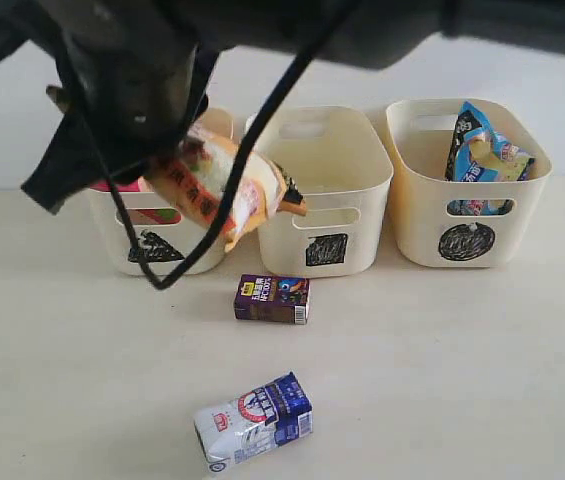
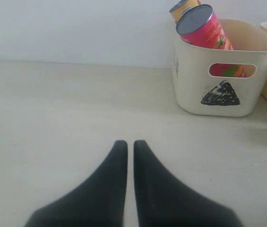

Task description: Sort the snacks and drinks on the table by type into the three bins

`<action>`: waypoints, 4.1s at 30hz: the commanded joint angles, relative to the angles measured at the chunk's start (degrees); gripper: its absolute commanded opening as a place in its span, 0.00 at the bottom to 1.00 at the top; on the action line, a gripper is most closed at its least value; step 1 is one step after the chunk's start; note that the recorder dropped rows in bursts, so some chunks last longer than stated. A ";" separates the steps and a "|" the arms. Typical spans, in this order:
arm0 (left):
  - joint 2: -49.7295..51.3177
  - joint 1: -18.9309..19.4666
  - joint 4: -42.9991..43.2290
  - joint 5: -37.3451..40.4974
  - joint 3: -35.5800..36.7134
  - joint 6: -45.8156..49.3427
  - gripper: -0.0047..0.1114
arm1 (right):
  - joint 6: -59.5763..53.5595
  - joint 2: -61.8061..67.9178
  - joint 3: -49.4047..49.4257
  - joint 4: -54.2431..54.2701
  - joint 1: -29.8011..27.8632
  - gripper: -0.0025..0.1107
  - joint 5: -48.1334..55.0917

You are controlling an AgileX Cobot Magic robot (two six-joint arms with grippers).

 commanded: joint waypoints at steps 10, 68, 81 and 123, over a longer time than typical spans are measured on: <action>-0.15 0.18 -0.11 -0.23 -0.13 0.26 0.08 | -0.13 -10.11 -0.12 2.30 -15.85 0.02 -0.38; -0.15 0.18 -0.11 -0.23 -0.13 0.26 0.08 | 4.63 -3.07 14.23 17.42 -52.48 0.02 -25.63; -0.15 0.18 -0.11 -0.23 -0.13 0.26 0.08 | -8.37 -15.04 32.88 35.65 -52.48 0.02 -25.91; -0.15 0.18 0.19 -3.94 -0.13 0.26 0.08 | -15.40 -85.05 98.57 50.99 -52.48 0.02 -69.61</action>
